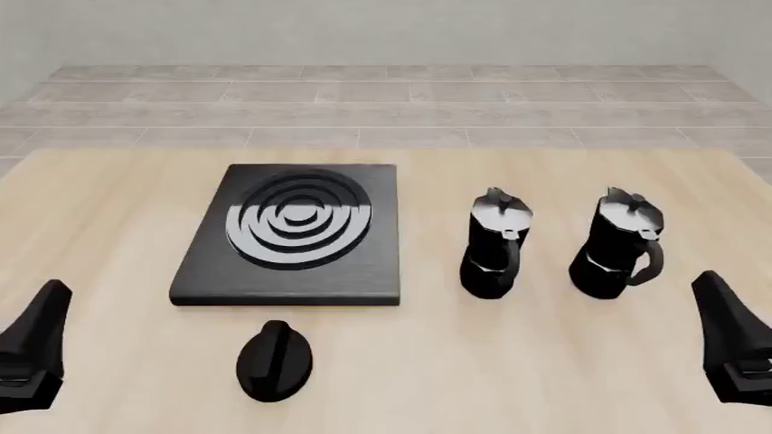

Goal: Put both moka pots on the stove.

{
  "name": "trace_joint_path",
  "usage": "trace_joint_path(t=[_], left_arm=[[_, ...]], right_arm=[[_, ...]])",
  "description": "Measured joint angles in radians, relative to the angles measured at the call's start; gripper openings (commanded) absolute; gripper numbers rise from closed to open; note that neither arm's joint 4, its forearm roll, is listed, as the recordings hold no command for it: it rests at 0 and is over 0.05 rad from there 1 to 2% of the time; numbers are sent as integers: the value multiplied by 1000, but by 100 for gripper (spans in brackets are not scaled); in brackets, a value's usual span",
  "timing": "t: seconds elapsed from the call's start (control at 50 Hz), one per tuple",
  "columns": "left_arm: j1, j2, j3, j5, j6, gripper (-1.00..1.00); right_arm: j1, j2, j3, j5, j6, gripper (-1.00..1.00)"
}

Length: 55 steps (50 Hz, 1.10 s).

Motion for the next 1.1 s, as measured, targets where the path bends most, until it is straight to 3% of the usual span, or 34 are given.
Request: trace_joint_path(t=[0.26,0.42,0.86,1.1], left_arm=[[0,0,0,0,0,100],[0,0,0,0,0,100],[0,0,0,0,0,100],[0,0,0,0,0,100]], right_arm=[[-28,-30,10,50,-21,100],[-17,45,0,2,-36,100],[140,405,-101,-184,-9,100],[208,487,-146,-211,15,100]])
